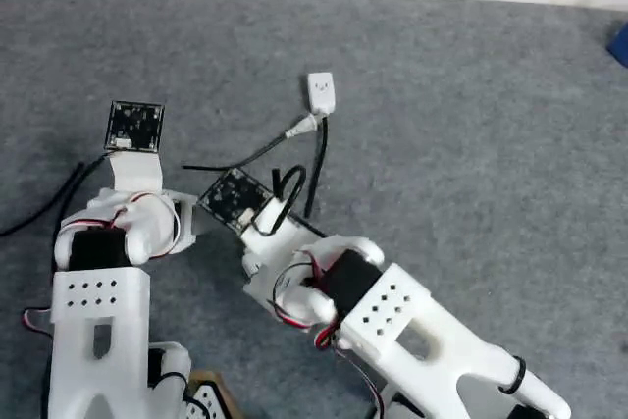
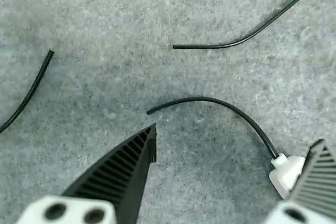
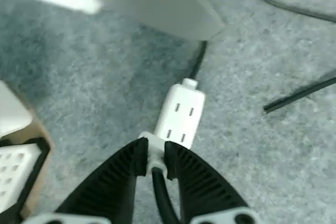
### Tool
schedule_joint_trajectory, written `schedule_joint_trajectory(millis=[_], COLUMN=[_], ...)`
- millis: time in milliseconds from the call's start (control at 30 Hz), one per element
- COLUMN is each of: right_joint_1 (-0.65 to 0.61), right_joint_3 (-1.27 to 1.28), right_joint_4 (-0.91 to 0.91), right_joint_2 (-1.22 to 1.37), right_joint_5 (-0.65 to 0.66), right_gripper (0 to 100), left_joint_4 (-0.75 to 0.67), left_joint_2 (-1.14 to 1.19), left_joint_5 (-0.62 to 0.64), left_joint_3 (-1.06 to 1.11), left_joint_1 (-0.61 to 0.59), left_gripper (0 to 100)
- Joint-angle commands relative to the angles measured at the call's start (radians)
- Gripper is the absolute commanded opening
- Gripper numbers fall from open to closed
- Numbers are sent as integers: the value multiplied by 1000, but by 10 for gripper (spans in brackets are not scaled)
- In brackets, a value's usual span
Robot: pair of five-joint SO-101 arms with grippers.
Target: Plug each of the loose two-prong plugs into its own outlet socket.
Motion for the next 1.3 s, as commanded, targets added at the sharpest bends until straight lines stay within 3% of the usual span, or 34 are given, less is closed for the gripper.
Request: schedule_joint_trajectory(millis=[0,433,700,1267], right_joint_1=[25,30,102,70], right_joint_3=[-1,101,104,154], right_joint_4=[-19,-108,-157,-203], right_joint_2=[-8,-8,-8,-8], right_joint_5=[55,66,107,72], right_gripper=[5,5,5,5], left_joint_4=[-17,-12,-12,-12], left_joint_2=[-13,-13,-12,-12], left_joint_5=[2,28,28,28], left_joint_3=[-38,-124,-122,-122], left_joint_1=[-4,-35,-33,-31], left_gripper=[421,422,423,422])
